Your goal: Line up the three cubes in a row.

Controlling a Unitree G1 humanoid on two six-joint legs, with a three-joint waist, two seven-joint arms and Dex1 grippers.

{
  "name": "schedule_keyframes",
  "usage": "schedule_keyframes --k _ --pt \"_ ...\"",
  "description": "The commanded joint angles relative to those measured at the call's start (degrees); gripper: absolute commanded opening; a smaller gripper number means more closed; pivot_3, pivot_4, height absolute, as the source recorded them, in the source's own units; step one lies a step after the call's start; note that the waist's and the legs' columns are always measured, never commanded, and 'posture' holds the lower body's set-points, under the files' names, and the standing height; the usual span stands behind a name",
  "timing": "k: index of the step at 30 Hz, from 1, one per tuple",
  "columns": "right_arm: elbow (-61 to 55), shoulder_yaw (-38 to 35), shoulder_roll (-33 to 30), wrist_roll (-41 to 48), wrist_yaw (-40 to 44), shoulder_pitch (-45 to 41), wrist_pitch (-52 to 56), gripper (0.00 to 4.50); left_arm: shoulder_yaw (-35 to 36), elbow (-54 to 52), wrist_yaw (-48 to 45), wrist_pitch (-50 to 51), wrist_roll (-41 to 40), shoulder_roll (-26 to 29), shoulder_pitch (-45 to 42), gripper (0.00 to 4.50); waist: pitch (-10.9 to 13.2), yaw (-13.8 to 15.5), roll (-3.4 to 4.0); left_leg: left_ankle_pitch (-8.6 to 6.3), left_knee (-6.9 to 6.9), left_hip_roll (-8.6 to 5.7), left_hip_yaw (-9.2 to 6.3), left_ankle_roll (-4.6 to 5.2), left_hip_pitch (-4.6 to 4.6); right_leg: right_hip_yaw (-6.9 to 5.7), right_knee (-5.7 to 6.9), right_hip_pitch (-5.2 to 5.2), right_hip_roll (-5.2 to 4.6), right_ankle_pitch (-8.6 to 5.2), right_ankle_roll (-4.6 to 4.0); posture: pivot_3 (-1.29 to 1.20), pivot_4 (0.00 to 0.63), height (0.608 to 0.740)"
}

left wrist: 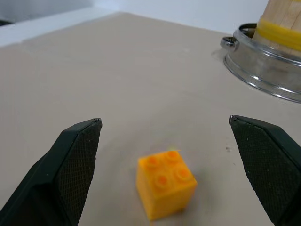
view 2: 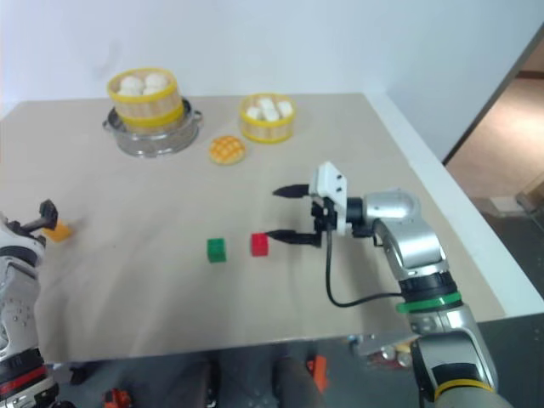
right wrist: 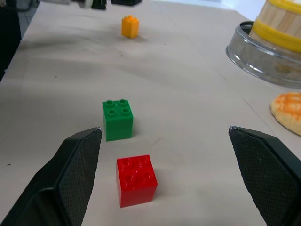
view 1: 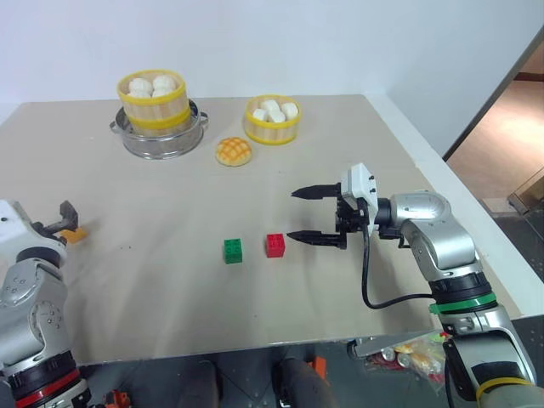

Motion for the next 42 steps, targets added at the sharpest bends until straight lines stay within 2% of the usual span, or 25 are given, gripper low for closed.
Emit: schedule_keyframes --k 1,4,10,25,26,29,34,38,42 --pt "-1.1 -3.6 2.3 4.9 -1.0 -3.7 1.9 4.50 -0.3 0.9 2.0 0.0 -0.1 -0.4 -1.4 4.49 0.0 0.0 0.00 0.00 0.00 0.00 -0.01 0.00 0.01 0.00 0.00 0.00 0.02 0.02 -0.01 0.00 0.150 0.740" --pt "-0.9 -4.5 3.5 6.5 -0.7 -5.5 2.1 4.50 -0.5 2.9 3.3 -0.2 -0.1 -1.2 -2.2 4.49 0.0 -0.1 0.00 0.00 0.00 0.00 -0.03 0.00 0.02 0.00 0.00 0.02 0.04 0.04 -0.02 0.00 0.150 0.740" --pt "-0.3 -2.4 2.8 4.1 2.1 -6.1 -0.9 4.50 -1.3 2.4 8.2 0.8 0.2 -3.5 -3.8 4.49 0.0 0.0 -0.03 0.00 0.00 -0.01 -0.03 0.00 -0.04 0.00 -0.04 0.00 0.02 0.02 0.01 0.00 0.150 0.740" --pt "-1.7 -2.1 2.7 2.2 1.7 -4.6 -1.4 4.50 -2.2 10.3 9.6 -2.6 1.1 -2.9 -5.9 4.49 0.0 0.0 -0.04 0.00 0.00 -0.02 -0.03 0.00 -0.04 0.01 -0.03 -0.01 0.02 0.04 0.01 0.00 0.150 0.740" --pt "-1.8 -2.1 2.6 2.1 1.6 -4.4 -1.3 4.50 -2.0 10.9 10.0 -2.8 1.2 -2.9 -6.2 3.99 0.0 0.0 -0.04 0.00 0.00 -0.02 -0.03 0.00 -0.03 0.00 -0.03 -0.01 0.02 0.03 0.01 0.00 0.150 0.740" --pt "-2.4 -2.1 2.4 1.9 1.5 -3.8 -1.4 4.50 -1.5 12.0 10.9 -2.8 1.3 -2.7 -6.7 3.14 0.0 0.0 -0.04 0.00 0.00 -0.02 -0.03 0.00 -0.04 0.00 -0.03 -0.01 0.02 0.04 0.01 0.00 0.150 0.740" --pt "-2.7 -2.1 1.9 1.7 1.4 -3.4 -1.5 4.50 -1.0 12.8 11.0 -2.8 0.7 -2.0 -6.7 1.39 0.0 0.0 -0.04 0.00 0.00 -0.02 -0.03 0.00 -0.04 0.01 -0.03 -0.02 0.02 0.04 0.01 0.00 0.150 0.740" --pt "-2.4 -2.1 1.7 1.2 1.2 -3.4 -1.7 4.50 -5.2 12.9 0.9 -1.9 -0.3 2.7 -5.6 1.33 0.0 0.0 -0.04 0.00 0.00 -0.02 -0.04 -0.01 -0.04 -0.02 -0.03 -0.05 0.03 0.03 -0.01 0.00 0.150 0.740" --pt "-1.3 -2.1 1.3 0.8 1.5 -4.0 -2.0 4.50 -19.6 14.1 -18.9 -7.0 6.1 14.5 -1.8 1.33 0.0 -0.2 -0.03 0.00 -0.06 -0.02 0.00 -0.03 -0.03 0.00 -0.03 -0.08 0.02 -0.08 -0.20 0.00 0.150 0.740"
